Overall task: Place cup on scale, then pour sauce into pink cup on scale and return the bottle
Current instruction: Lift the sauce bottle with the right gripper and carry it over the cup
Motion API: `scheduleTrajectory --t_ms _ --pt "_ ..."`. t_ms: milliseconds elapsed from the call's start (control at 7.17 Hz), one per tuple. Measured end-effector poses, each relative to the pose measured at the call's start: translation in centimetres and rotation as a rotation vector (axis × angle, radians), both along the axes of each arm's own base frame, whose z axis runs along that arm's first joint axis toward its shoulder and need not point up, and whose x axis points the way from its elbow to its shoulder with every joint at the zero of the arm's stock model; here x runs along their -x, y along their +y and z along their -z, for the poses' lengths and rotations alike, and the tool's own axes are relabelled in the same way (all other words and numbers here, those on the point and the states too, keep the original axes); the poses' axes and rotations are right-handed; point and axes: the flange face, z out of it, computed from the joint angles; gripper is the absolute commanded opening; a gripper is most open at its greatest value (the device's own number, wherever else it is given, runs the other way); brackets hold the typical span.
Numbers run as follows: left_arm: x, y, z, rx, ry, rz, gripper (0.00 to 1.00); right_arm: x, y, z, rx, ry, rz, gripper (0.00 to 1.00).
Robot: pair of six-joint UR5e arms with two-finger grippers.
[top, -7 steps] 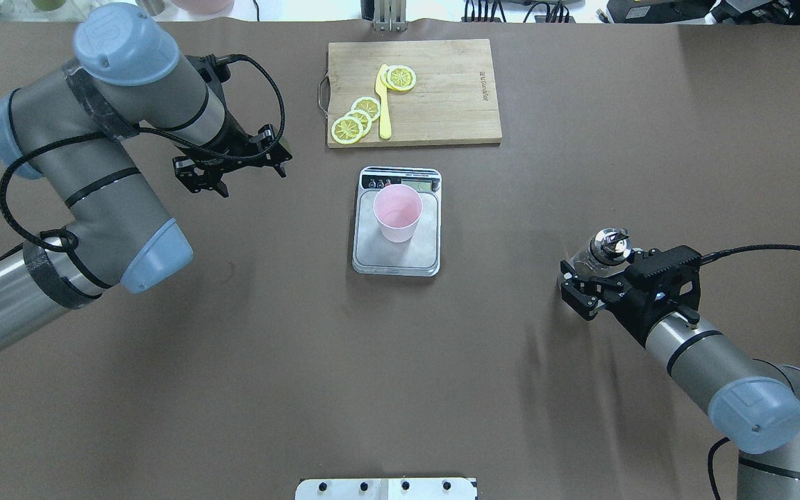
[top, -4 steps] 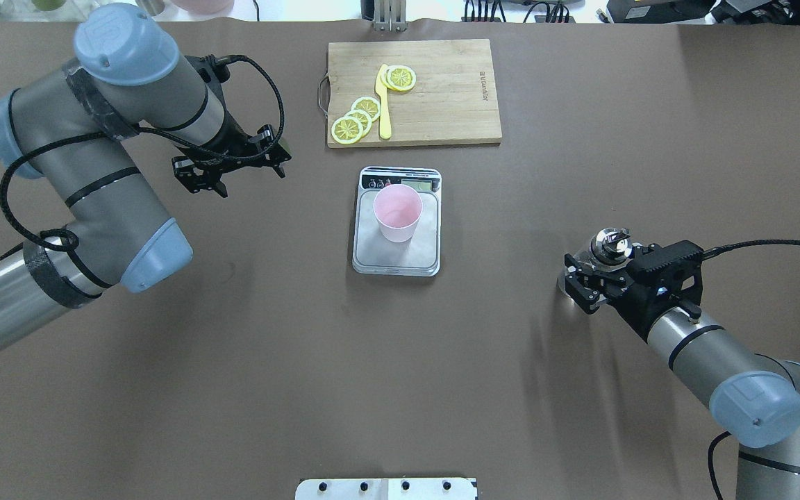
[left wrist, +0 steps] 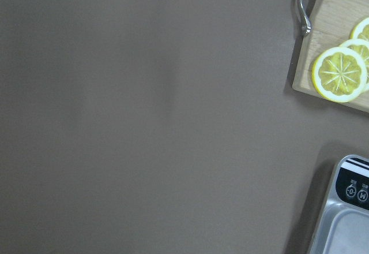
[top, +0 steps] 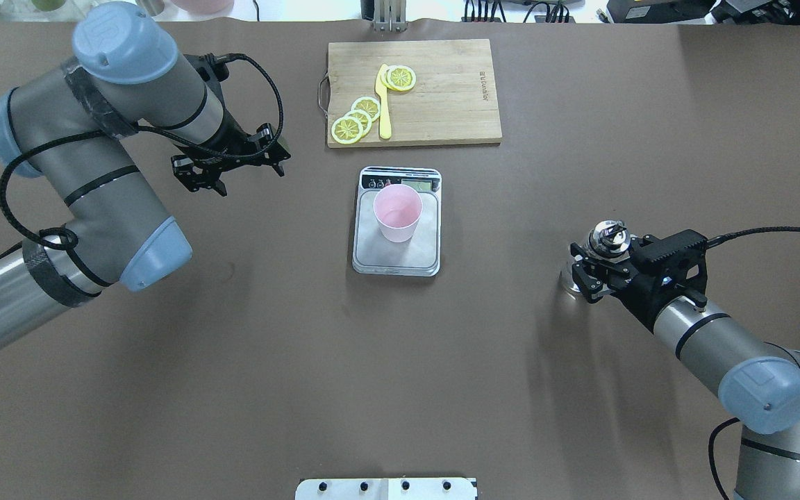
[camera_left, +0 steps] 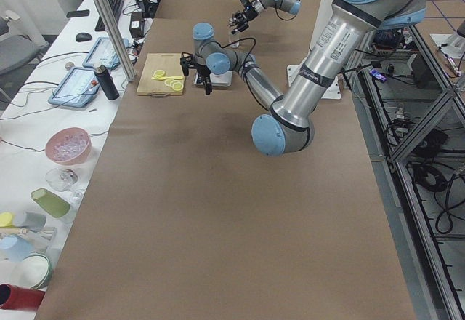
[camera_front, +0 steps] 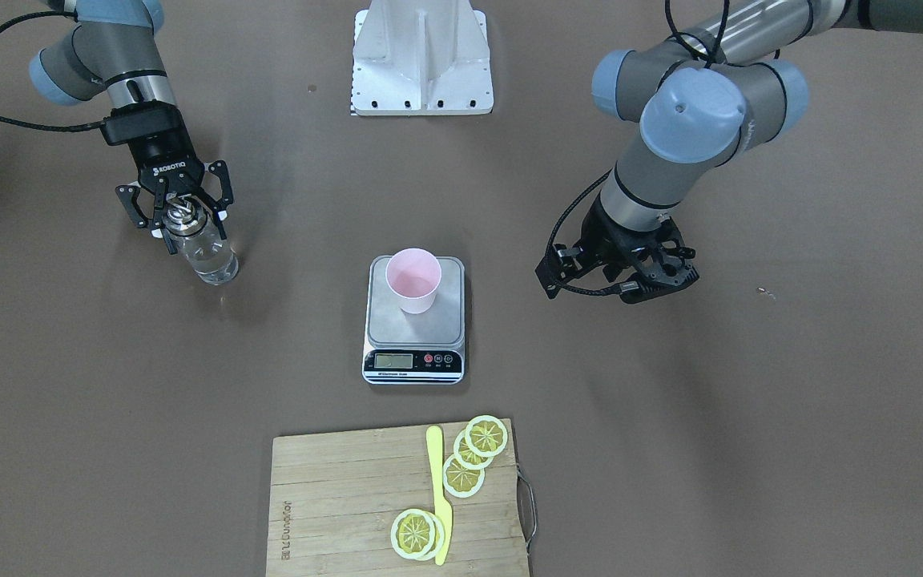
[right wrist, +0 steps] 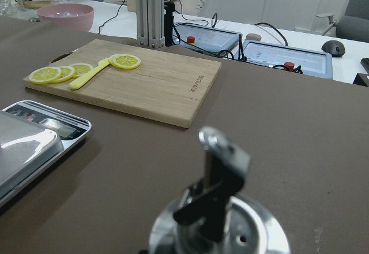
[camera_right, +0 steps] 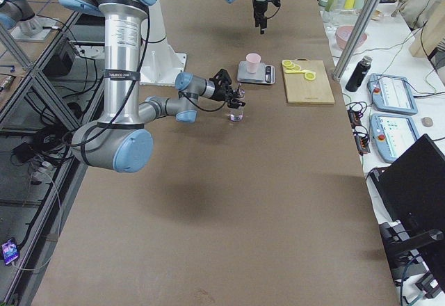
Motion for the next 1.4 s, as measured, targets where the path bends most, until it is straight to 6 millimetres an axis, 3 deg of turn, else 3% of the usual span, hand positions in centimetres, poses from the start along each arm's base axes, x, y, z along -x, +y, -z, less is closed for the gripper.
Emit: scheduleTrajectory --t_ms 140,279,558,837,1116,1395 --pt "0.3 -0.2 0.0 -0.001 0.000 0.004 0.99 -0.4 -1.0 0.5 -0.013 0.033 -0.004 0.00" --pt "1.1 -0.7 0.2 -0.005 0.003 0.015 0.99 -0.2 -2.4 2.6 -0.021 0.079 -0.018 0.00" --pt "4.9 -2.3 -1.0 -0.052 -0.013 0.023 0.99 0.2 -4.8 9.2 -0.037 0.224 -0.031 0.00" --pt "11.0 -3.7 -6.3 -0.164 -0.087 -0.032 0.99 0.7 -6.4 14.7 -0.053 0.415 -0.035 0.00" --pt "17.4 -5.0 -11.9 -0.249 -0.172 -0.090 0.99 2.1 -7.3 17.1 -0.080 0.585 -0.059 0.00" --pt "21.4 -5.3 -16.3 -0.317 -0.236 -0.166 0.99 5.7 -7.9 18.2 -0.137 0.771 -0.087 0.00"
